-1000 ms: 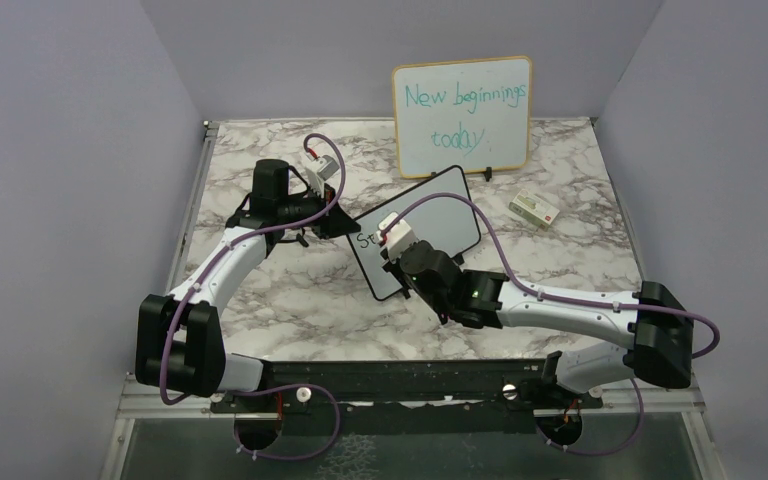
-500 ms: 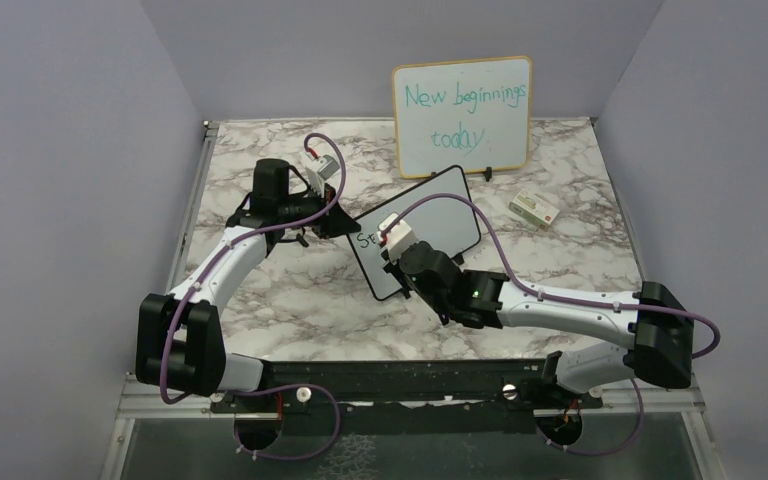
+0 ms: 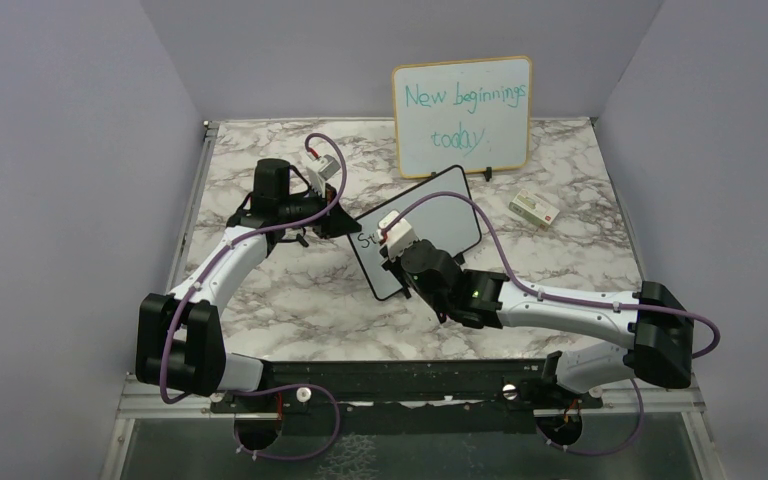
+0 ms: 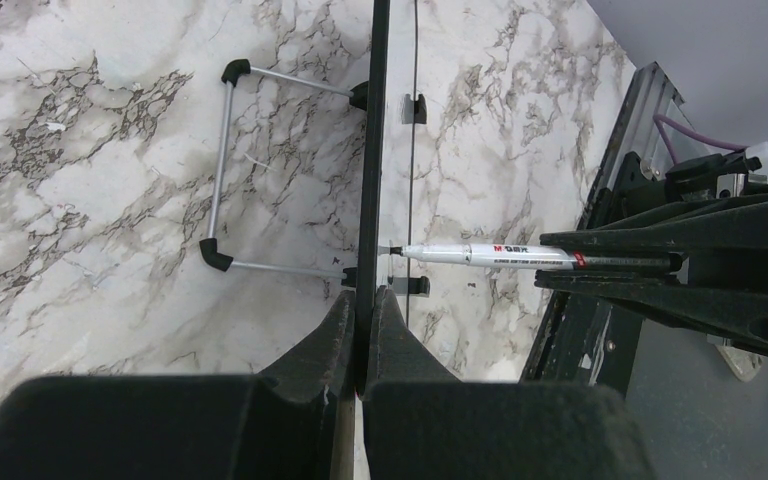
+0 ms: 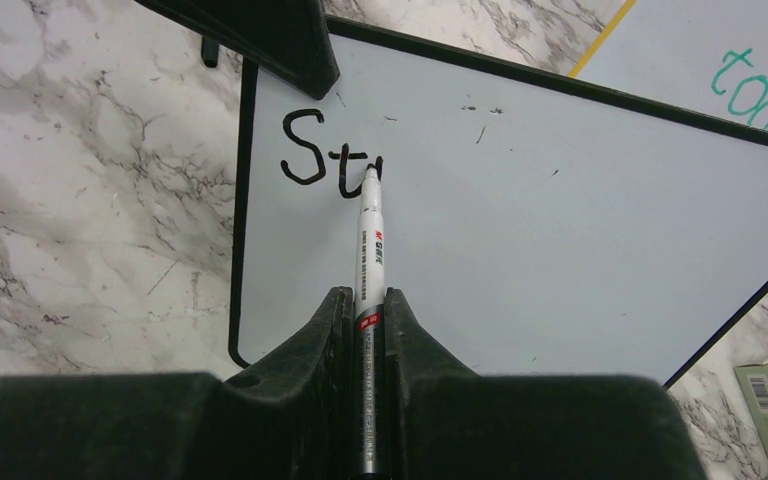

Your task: Write a sentence on the whiteboard

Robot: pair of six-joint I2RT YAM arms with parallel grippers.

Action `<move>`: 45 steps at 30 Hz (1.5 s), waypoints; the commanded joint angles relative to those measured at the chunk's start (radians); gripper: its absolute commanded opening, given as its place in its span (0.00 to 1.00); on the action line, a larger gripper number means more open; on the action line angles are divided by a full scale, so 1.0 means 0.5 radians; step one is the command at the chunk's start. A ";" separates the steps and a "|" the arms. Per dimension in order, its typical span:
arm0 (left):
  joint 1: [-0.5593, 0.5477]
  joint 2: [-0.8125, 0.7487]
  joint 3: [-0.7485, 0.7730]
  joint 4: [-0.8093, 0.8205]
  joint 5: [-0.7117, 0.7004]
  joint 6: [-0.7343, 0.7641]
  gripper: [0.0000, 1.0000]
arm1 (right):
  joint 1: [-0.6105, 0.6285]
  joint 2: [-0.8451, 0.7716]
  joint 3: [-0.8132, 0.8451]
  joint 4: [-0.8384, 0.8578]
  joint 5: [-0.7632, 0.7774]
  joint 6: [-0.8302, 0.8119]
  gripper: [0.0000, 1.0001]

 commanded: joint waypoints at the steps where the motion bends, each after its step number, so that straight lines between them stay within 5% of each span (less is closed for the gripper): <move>1: -0.056 0.080 -0.042 -0.200 -0.159 0.113 0.00 | -0.017 0.009 -0.016 0.106 0.077 -0.028 0.01; 45: -0.056 0.086 -0.035 -0.212 -0.191 0.113 0.00 | -0.081 -0.174 -0.092 0.050 0.019 0.036 0.00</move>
